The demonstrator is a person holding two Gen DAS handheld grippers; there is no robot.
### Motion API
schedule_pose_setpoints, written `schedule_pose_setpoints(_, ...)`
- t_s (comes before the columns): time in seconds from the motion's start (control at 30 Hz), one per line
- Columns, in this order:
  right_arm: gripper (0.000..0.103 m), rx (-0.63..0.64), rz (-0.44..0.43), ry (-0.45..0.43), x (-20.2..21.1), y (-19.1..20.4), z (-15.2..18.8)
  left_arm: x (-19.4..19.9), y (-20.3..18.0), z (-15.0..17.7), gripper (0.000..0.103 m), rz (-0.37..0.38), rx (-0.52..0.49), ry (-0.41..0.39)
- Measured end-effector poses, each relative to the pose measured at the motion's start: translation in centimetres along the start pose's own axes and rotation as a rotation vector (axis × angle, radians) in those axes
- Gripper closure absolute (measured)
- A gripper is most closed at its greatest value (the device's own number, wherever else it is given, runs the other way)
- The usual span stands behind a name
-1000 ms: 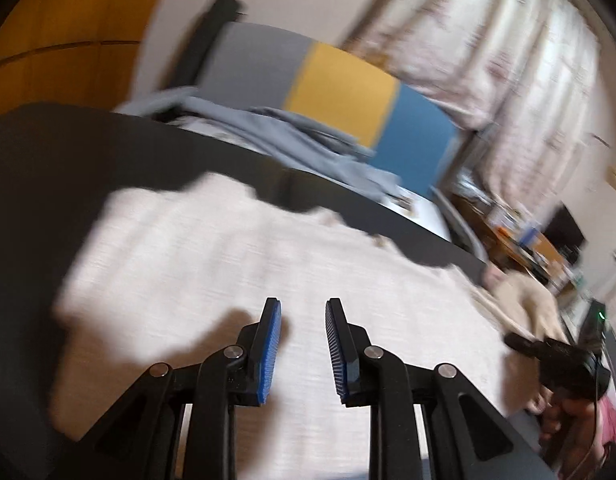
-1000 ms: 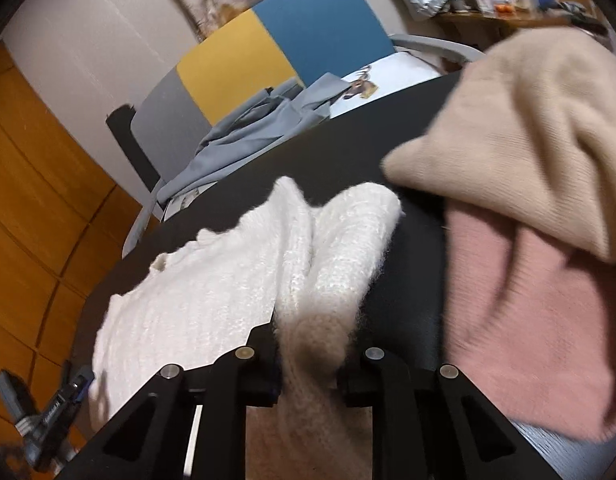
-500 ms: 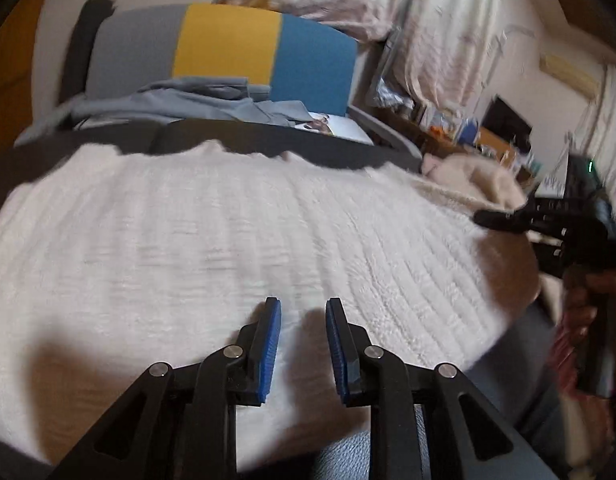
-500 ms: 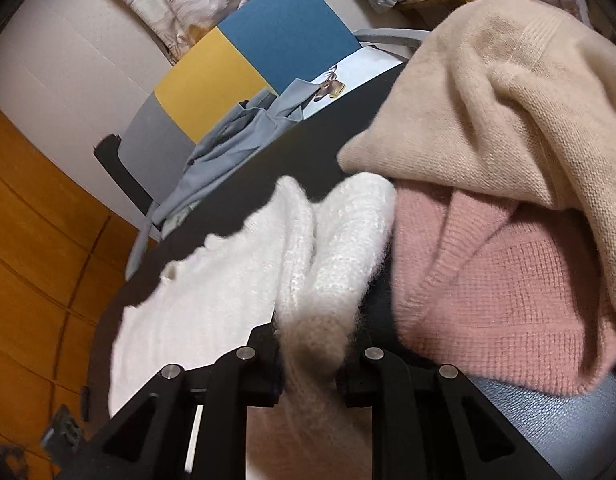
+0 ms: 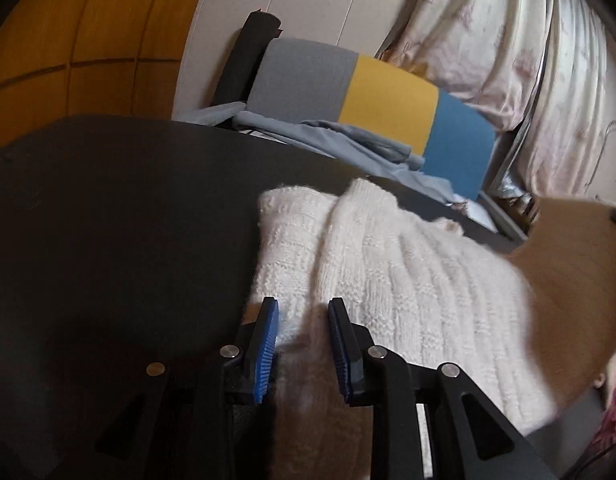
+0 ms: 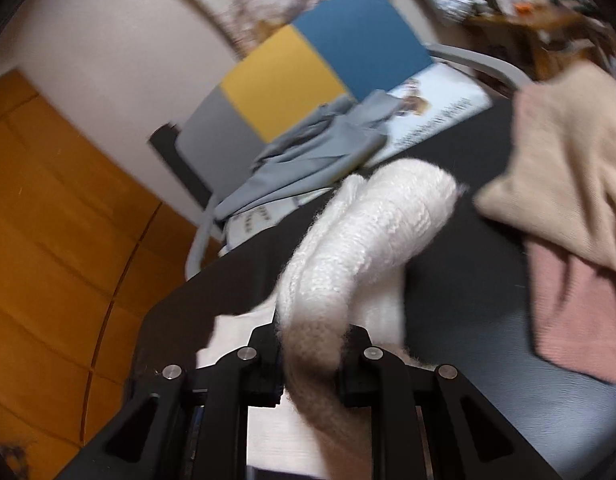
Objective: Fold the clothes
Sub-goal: 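Grasp the folded sweater edge with the right gripper and lift it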
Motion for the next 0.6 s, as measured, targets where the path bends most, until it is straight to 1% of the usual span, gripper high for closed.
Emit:
schedule_pose_setpoints(0.13,0.084,0.11,-0.007,0.048,-3.3,6.5,1.2,-0.2,0.6,0.0,0.077,0.077,0.049,-0.016)
schedule_pose_setpoints(0.2,0.084,0.156,-0.014,0.092,-5.8,9.5,2.4,-0.2,0.9,-0.1,0.077,0.105,0.07,-0.022)
schedule_pose_setpoints(0.3,0.084,0.248,0.007,0.167,-10.5,13.6,5.1,0.0,1.4,0.0,0.077,0.136,0.091,-0.028)
schedule_pose_setpoints(0.37,0.084,0.314,0.037,0.221,-13.9,15.4,7.2,-0.1,1.3,0.0,0.077,0.147,0.101,-0.03)
schedule_pose_setpoints(0.47,0.084,0.388,0.081,0.297,-18.5,17.1,10.8,0.0,1.5,0.1,0.077,0.161,0.114,-0.036)
schedule_pose_setpoints(0.57,0.084,0.424,0.104,0.345,-20.9,17.6,13.3,0.0,1.9,0.3,0.078,0.176,0.13,-0.039)
schedule_pose_setpoints(0.6,0.084,0.446,0.112,0.346,-21.3,17.8,13.7,0.1,2.0,0.3,0.078,0.181,0.134,-0.041)
Point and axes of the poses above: each gripper's, at about its wrist camera, not at the fingertips, and x roughly against the way its jaws point, y to its left, z to its underside, the point moved 8 cm from there along -x, roughly the way its jaws point, and after that the axes turned 10 degrees about y, right-handed, at the moved point
